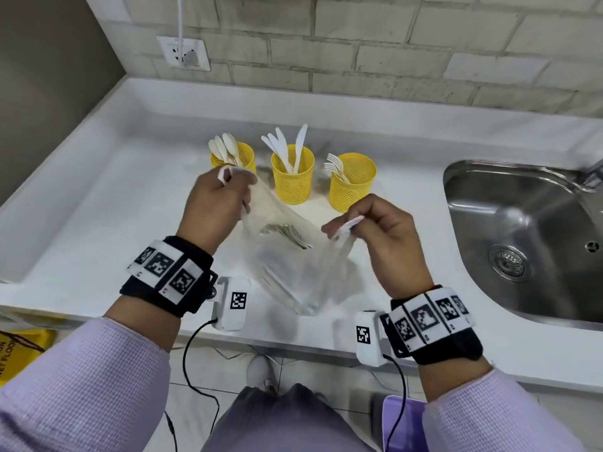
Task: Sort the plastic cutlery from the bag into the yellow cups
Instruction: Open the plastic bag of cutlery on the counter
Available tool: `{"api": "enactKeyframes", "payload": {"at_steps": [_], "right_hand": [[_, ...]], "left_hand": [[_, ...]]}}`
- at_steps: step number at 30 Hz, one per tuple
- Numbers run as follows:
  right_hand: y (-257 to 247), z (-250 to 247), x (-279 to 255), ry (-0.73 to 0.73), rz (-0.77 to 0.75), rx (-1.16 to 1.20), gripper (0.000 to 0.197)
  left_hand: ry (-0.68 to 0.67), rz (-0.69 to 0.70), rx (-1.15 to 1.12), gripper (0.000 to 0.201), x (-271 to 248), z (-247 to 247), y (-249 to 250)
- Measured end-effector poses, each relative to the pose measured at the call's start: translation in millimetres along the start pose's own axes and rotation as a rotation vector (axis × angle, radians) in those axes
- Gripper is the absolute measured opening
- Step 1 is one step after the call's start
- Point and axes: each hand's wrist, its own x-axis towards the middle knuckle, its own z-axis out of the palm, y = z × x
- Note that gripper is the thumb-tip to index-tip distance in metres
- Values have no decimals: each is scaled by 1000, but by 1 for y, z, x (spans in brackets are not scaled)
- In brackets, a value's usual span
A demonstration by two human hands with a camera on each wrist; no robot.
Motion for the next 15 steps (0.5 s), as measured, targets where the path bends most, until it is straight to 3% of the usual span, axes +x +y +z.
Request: {"api": "enactKeyframes", "payload": {"at_steps": [4,7,9,11,13,15], "right_hand": [[-24,-10,-2,-40,-5,206,6],[-30,-12,-4,15,-74,-35,16],[-32,-8,-3,68,-160,-290,18],[-31,-1,0,110,-251,-525,14],[-28,7,4,103,-308,-693,12],[-29,16,8,61,-268,-851,9]], "left_hand": [[127,-124,-211,13,2,-17,8],[195,-144,-260,17,0,-29,10],[312,68,-11,29,-7,-33,13],[329,487,331,34,-21,-26,21],[161,789,570,33,-27,-10,25],[-14,824,816,41,-27,7,16]]}}
